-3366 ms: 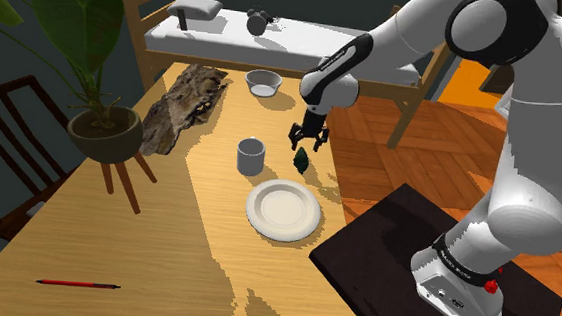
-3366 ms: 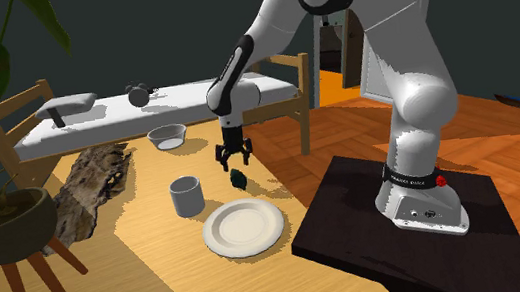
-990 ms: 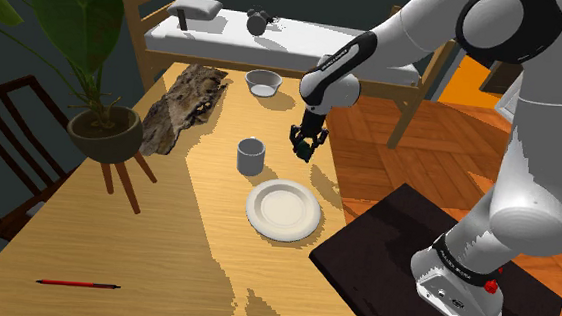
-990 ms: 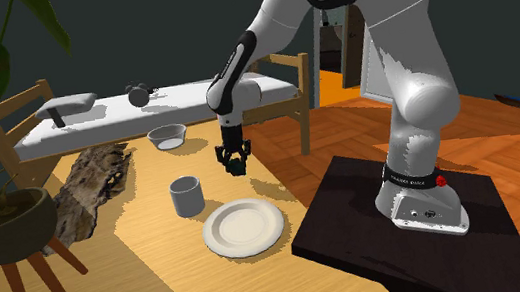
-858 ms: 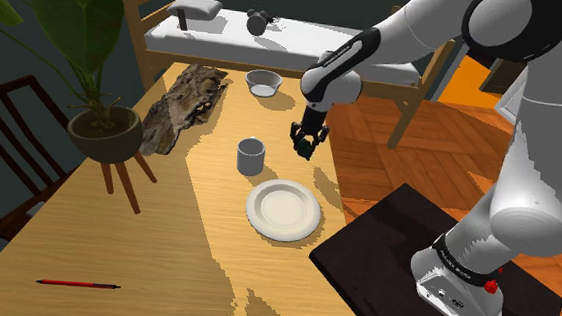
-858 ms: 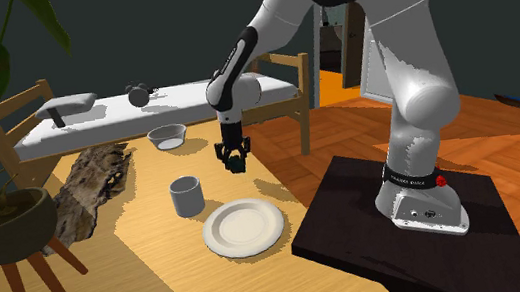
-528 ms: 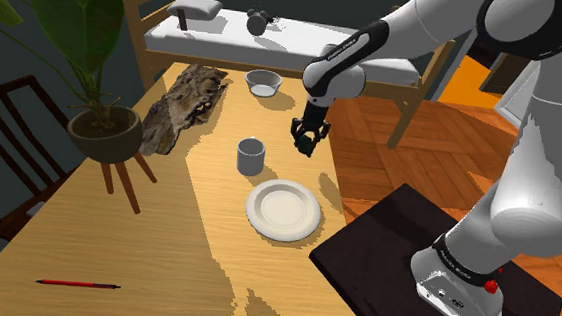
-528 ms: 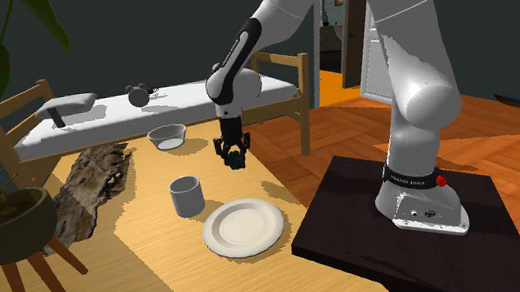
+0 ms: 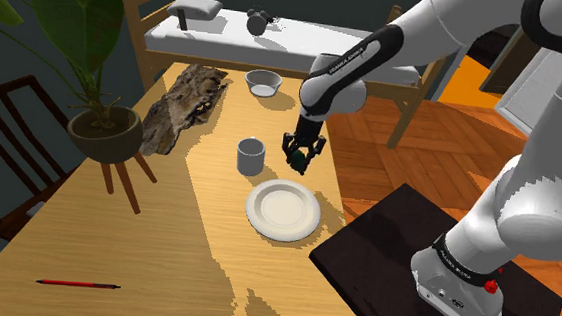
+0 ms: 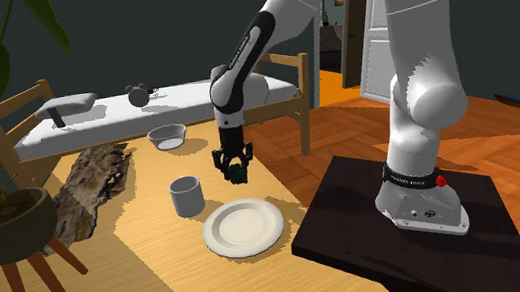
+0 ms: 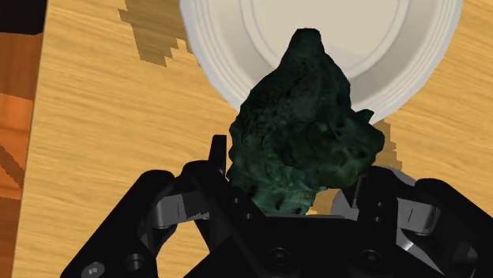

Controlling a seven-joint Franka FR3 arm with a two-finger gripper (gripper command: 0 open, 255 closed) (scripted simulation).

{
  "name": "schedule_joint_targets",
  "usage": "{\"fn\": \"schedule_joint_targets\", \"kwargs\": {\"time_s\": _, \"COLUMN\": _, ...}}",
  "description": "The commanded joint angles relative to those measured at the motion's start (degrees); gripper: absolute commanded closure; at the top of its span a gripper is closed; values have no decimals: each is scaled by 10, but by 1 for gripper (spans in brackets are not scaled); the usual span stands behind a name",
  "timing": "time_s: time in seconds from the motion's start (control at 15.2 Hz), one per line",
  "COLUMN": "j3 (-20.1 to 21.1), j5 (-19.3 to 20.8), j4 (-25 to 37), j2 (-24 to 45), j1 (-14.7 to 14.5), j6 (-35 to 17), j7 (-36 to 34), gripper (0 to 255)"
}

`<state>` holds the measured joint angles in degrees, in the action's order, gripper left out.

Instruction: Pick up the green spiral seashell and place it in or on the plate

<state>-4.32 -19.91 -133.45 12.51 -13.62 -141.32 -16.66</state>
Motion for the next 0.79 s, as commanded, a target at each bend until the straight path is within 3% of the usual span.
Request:
{"fn": "schedule_joint_targets", "kwargs": {"time_s": 0.0, "j3": 11, "j5": -4, "j4": -24, "j2": -13, "j1": -16, "j6": -16, "j7": -21, "gripper": 255}}
{"fn": "schedule_joint_targets", "kwargs": {"time_s": 0.53, "j3": 64, "j5": -21, "j4": -93, "j2": -55, "j1": -87, "j6": -67, "j7": -123, "gripper": 255}}
{"fn": "schedule_joint_targets", "kwargs": {"time_s": 0.73, "j3": 68, "j5": -33, "j4": -92, "j2": -32, "j1": -86, "j6": -89, "j7": -111, "gripper": 255}}
